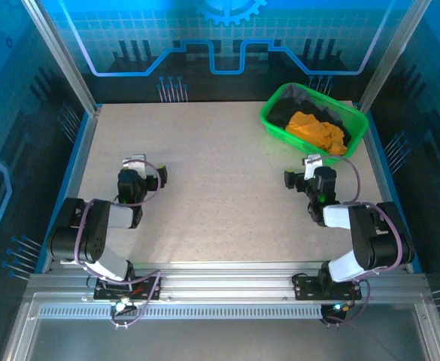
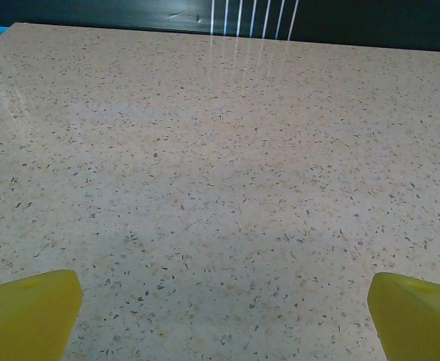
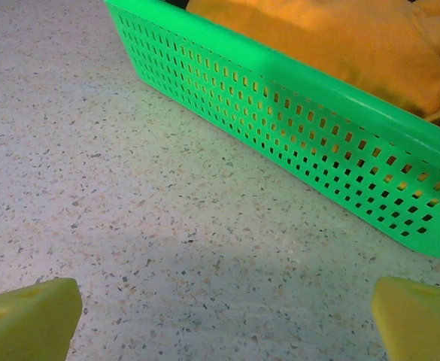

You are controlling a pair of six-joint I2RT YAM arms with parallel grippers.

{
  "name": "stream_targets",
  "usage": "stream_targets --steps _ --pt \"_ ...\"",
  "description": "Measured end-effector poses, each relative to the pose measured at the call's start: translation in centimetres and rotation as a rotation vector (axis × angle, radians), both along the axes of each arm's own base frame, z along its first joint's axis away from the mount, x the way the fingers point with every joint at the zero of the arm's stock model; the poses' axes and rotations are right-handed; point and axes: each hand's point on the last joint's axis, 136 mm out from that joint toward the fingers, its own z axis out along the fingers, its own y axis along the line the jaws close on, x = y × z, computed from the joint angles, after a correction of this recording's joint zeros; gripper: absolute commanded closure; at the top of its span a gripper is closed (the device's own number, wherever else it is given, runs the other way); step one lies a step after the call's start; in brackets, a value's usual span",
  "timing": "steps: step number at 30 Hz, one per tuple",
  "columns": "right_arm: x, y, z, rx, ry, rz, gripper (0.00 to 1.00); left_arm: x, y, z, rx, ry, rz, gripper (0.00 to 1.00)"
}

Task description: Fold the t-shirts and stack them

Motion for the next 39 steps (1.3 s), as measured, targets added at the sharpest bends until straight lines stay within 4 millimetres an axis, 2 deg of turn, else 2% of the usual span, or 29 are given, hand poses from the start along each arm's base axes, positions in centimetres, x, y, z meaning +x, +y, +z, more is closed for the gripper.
stream_targets --steps 22,24,26,27,29,31,33,34,36,38,39 --pt "-0.1 -0.1 0.0 -0.009 0.012 -0.009 0.00 -0.1 0.1 0.1 0.003 -0.003 0.007 0.01" --pt "-0.2 -0.1 0.9 -0.039 0.034 -0.029 0.00 -0.6 0.0 0.8 0.023 -0.001 0.030 0.01" --pt "0.1 0.8 4.5 -0.036 -0.014 -0.038 0.00 -1.4 -0.8 3.4 0.051 -0.027 0.035 0.01" --pt "0.4 1.4 7.3 -0.001 -0.059 -0.041 0.00 -1.5 -1.5 5.6 0.055 -0.063 0.034 0.01" --pt "1.2 2.1 13.6 0.104 -0.128 -0.052 0.00 -1.3 -2.5 11.3 -0.008 -0.140 0.060 0.01" --pt "2.5 1.8 20.4 0.228 -0.183 -0.093 0.00 -0.9 -2.5 18.1 -0.164 -0.183 0.120 0.01" --pt "3.9 1.1 25.0 0.318 -0.210 -0.120 0.04 -0.8 -1.8 23.8 -0.327 -0.256 0.138 0.01" --pt "4.8 0.5 26.5 0.351 -0.210 -0.150 0.05 -0.7 -1.3 26.0 -0.409 -0.285 0.136 0.01" --pt "6.4 -0.4 27.0 0.389 -0.168 -0.208 0.06 -0.2 -1.0 27.8 -0.516 -0.264 0.129 0.01" --pt "8.2 -1.4 25.1 0.403 -0.076 -0.285 0.08 1.4 -3.1 28.1 -0.579 -0.182 0.070 0.01" --pt "9.2 -2.0 23.3 0.400 -0.011 -0.333 0.09 2.4 -5.2 27.7 -0.596 -0.117 0.023 0.01"
